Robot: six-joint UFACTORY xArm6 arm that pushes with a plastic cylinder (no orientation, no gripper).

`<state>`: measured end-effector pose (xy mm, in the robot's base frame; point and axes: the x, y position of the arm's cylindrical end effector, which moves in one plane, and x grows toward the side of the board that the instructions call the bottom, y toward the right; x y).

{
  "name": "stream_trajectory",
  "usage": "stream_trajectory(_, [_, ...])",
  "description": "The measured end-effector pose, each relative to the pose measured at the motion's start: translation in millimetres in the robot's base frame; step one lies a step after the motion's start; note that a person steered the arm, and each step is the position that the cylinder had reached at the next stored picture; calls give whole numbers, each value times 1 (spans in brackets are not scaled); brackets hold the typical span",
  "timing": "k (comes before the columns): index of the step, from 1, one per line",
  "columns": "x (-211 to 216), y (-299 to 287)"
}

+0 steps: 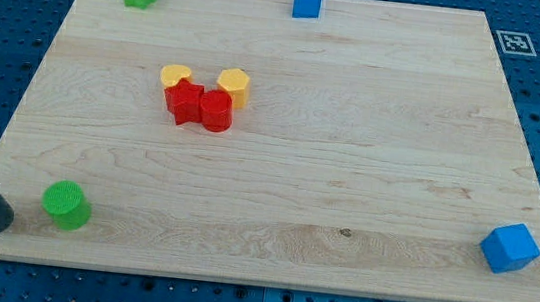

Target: Move the green circle parallel to the blue cube

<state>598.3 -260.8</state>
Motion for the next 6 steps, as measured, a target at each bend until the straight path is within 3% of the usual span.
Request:
stream_trajectory(2, [-2, 102])
stream_trajectory(3, [-3, 117])
stream_trajectory(5, [-14, 52])
stream_trajectory(6, [-30, 63])
